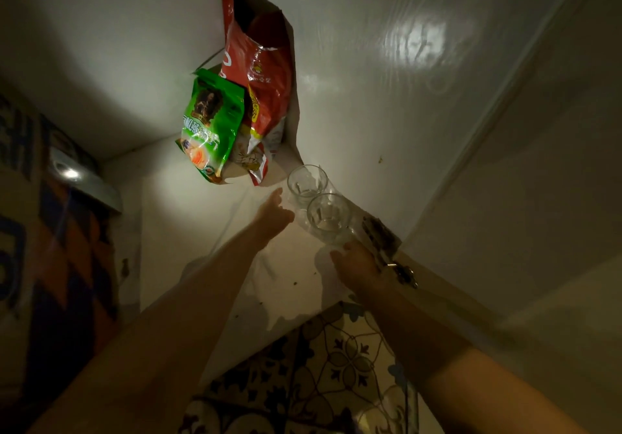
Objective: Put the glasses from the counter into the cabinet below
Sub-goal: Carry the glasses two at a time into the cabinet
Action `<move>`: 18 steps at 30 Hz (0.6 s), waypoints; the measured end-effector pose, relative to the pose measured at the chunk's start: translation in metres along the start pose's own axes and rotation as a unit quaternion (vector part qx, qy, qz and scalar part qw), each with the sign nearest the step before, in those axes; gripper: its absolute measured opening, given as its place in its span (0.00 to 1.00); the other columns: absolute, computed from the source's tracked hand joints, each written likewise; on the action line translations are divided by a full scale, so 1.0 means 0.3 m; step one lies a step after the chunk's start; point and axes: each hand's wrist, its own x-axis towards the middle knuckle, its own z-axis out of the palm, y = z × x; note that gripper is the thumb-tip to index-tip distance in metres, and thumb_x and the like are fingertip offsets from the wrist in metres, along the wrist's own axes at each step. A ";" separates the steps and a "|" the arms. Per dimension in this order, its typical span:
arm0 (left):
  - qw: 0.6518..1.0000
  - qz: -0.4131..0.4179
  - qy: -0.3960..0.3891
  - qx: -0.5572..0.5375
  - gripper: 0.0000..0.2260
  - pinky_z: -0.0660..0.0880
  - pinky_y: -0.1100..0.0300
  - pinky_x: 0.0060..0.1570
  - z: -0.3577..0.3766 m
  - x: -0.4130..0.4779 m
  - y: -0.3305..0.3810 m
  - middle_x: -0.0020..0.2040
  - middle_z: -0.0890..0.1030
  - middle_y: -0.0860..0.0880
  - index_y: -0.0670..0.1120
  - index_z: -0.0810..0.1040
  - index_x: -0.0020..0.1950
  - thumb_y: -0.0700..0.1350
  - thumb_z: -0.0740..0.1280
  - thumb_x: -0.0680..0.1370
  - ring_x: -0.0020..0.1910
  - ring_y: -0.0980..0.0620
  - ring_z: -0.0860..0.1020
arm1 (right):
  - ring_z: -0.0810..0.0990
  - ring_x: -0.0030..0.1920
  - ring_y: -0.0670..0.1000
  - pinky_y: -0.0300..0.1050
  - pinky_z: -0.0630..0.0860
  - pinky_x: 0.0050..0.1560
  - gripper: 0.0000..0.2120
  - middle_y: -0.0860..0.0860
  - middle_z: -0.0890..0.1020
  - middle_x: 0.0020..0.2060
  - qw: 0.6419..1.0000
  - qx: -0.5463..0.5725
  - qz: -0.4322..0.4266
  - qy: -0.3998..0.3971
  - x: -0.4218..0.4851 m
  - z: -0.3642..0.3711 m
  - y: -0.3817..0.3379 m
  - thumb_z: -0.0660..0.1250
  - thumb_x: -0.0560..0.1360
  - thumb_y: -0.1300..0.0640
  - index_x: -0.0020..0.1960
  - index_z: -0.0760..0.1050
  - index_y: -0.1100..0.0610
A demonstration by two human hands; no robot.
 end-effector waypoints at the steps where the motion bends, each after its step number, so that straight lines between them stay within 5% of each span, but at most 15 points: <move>1: 0.998 -0.007 0.007 0.059 0.30 0.69 0.49 0.64 -0.006 -0.042 -0.001 0.74 0.63 0.40 0.45 0.57 0.74 0.32 0.62 0.74 0.70 0.41 0.66 | 0.71 0.66 0.59 0.48 0.69 0.61 0.19 0.60 0.72 0.66 1.000 0.001 0.001 0.005 -0.017 -0.031 0.005 0.56 0.80 0.57 0.69 0.65 0.62; 3: 0.988 -0.020 -0.013 0.150 0.26 0.68 0.50 0.64 -0.022 -0.132 -0.006 0.71 0.67 0.40 0.44 0.62 0.73 0.35 0.61 0.75 0.68 0.42 0.68 | 0.72 0.66 0.58 0.45 0.70 0.61 0.18 0.61 0.73 0.65 0.997 -0.071 -0.025 -0.031 -0.105 -0.068 0.019 0.56 0.80 0.58 0.68 0.67 0.63; 6: 0.964 -0.045 -0.080 0.251 0.21 0.68 0.53 0.64 -0.038 -0.273 0.007 0.70 0.70 0.40 0.42 0.65 0.70 0.39 0.60 0.77 0.67 0.43 0.70 | 0.81 0.56 0.53 0.42 0.78 0.51 0.21 0.65 0.80 0.54 0.986 -0.079 -0.146 0.020 -0.216 -0.101 0.059 0.47 0.83 0.60 0.58 0.76 0.68; 10: 0.881 -0.061 -0.203 0.422 0.21 0.61 0.55 0.70 -0.055 -0.483 0.076 0.73 0.65 0.42 0.44 0.63 0.73 0.46 0.57 0.80 0.72 0.45 0.65 | 0.72 0.66 0.57 0.47 0.70 0.64 0.23 0.58 0.72 0.68 0.954 -0.226 -0.023 -0.196 -0.403 -0.196 0.103 0.58 0.80 0.54 0.72 0.64 0.63; 13: 0.836 -0.085 -0.298 0.453 0.22 0.61 0.57 0.69 -0.047 -0.677 0.212 0.72 0.66 0.42 0.42 0.62 0.73 0.47 0.57 0.80 0.73 0.44 0.62 | 0.74 0.65 0.58 0.45 0.71 0.62 0.18 0.60 0.74 0.65 0.949 -0.225 0.021 -0.220 -0.540 -0.323 0.065 0.57 0.79 0.56 0.66 0.70 0.63; 15: 0.829 -0.097 -0.327 0.444 0.20 0.68 0.63 0.60 -0.050 -0.787 0.311 0.65 0.71 0.42 0.41 0.66 0.70 0.47 0.57 0.80 0.71 0.43 0.66 | 0.75 0.63 0.59 0.47 0.72 0.61 0.19 0.61 0.76 0.64 0.949 -0.234 0.008 -0.212 -0.634 -0.413 0.036 0.58 0.79 0.55 0.66 0.70 0.64; 18: 0.836 -0.084 -0.341 0.422 0.17 0.66 0.56 0.63 -0.089 -0.935 0.448 0.66 0.72 0.38 0.38 0.70 0.67 0.44 0.58 0.80 0.66 0.42 0.71 | 0.74 0.64 0.59 0.49 0.72 0.62 0.23 0.59 0.75 0.66 0.936 -0.269 0.009 -0.226 -0.782 -0.547 -0.018 0.59 0.77 0.50 0.69 0.67 0.59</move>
